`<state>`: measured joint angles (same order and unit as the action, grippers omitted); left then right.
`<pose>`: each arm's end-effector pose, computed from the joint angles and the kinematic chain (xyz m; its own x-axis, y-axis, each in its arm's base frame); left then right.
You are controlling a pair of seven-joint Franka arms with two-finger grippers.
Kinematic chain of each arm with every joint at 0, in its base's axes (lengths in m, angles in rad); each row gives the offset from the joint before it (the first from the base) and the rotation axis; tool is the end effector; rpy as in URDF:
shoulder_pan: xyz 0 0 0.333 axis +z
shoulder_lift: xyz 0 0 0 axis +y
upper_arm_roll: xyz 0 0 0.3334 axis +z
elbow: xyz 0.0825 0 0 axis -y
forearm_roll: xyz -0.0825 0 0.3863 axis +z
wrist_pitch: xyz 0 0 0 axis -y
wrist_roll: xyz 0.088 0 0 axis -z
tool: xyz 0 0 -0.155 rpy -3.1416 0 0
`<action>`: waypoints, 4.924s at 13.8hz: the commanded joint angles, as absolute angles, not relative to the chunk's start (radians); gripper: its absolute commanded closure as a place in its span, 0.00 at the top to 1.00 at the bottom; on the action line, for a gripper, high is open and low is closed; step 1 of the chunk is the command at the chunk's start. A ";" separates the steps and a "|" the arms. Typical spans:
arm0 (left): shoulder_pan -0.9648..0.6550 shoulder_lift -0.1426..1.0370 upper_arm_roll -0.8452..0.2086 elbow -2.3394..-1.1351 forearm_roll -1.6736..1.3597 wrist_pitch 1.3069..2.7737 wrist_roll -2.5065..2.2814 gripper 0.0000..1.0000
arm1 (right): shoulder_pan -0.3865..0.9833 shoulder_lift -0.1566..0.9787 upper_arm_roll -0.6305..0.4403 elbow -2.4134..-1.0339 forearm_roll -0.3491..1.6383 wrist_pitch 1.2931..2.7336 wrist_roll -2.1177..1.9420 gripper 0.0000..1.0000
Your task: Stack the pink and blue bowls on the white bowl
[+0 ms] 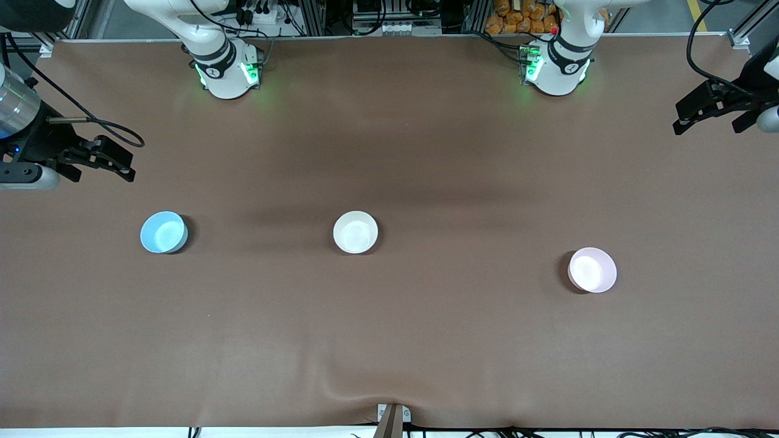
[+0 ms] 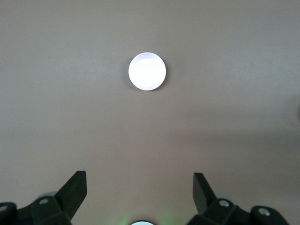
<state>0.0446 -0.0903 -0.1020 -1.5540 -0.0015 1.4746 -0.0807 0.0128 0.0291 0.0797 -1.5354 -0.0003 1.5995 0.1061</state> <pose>0.5162 -0.0325 0.6415 0.9997 0.0235 0.0110 0.0235 -0.9997 -0.0068 0.5689 0.0521 0.5970 0.9993 -0.0138 0.0347 -0.0136 -0.9999 -0.0057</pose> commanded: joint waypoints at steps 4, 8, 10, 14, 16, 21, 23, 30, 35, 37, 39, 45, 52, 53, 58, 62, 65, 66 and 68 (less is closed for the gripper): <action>0.052 -0.087 -0.095 -1.537 0.002 1.456 -0.075 1.00 | 0.015 0.021 0.072 -1.539 0.002 1.603 0.100 1.00; 0.078 -0.087 -0.094 -1.542 0.002 1.454 -0.072 1.00 | 0.015 0.021 0.072 -1.539 0.002 1.600 0.098 1.00; 0.089 -0.086 -0.095 -1.552 -0.003 1.436 -0.063 1.00 | 0.017 0.023 0.071 -1.534 -0.005 1.603 0.097 1.00; 0.116 -0.046 -0.094 -1.566 -0.005 1.440 0.011 1.00 | 0.015 0.025 0.072 -1.537 -0.002 1.603 0.097 1.00; 0.147 -0.022 -0.095 -1.578 -0.014 1.463 0.015 1.00 | 0.014 0.025 0.072 -1.537 0.000 1.603 0.097 1.00; 0.172 -0.003 -0.095 -1.680 -0.017 1.643 0.017 1.00 | 0.014 0.025 0.071 -1.536 0.000 1.605 0.097 1.00; 0.182 0.037 -0.095 -1.683 -0.017 1.698 0.020 1.00 | 0.014 0.025 0.071 -1.537 0.000 1.605 0.097 1.00; 0.216 0.113 -0.095 -1.776 -0.017 1.932 0.029 1.00 | 0.014 0.026 0.071 -1.537 0.002 1.606 0.097 1.00; 0.216 0.121 -0.095 -1.940 -0.018 2.149 0.029 1.00 | 0.012 0.026 0.071 -1.537 0.002 1.605 0.097 1.00; 0.215 0.139 -0.100 -2.002 -0.017 2.238 0.029 1.00 | 0.014 0.026 0.071 -1.536 0.002 1.605 0.097 1.00; 0.215 0.184 -0.101 -2.029 -0.018 2.333 0.031 1.00 | 0.014 0.026 0.071 -1.536 0.002 1.605 0.098 1.00; 0.210 0.366 -0.107 -2.031 -0.026 2.563 0.022 0.74 | 0.012 0.026 0.071 -1.534 0.002 1.605 0.097 1.00; 0.204 0.460 -0.115 -2.031 -0.061 2.626 0.026 0.55 | 0.014 0.025 0.071 -1.537 0.003 1.597 0.098 1.00; 0.204 0.468 -0.115 -2.031 -0.061 2.626 0.026 0.52 | 0.012 0.025 0.071 -1.537 0.003 1.597 0.098 1.00; 0.204 0.486 -0.115 -2.026 -0.061 2.628 0.026 0.38 | 0.012 0.025 0.071 -1.537 0.003 1.601 0.098 1.00; 0.203 0.502 -0.117 -2.026 -0.061 2.640 0.026 0.15 | 0.011 0.025 0.069 -1.539 0.002 1.597 0.098 1.00; 0.201 0.506 -0.120 -2.023 -0.061 2.643 0.026 0.00 | 0.012 0.026 0.071 -1.539 0.003 1.598 0.098 1.00; 0.202 0.502 -0.129 -2.023 -0.061 2.643 0.028 0.00 | 0.011 0.026 0.071 -1.539 0.003 1.597 0.098 1.00; 0.204 0.471 -0.137 -2.028 -0.063 2.640 0.028 0.00 | 0.009 0.025 0.069 -1.539 0.003 1.595 0.098 1.00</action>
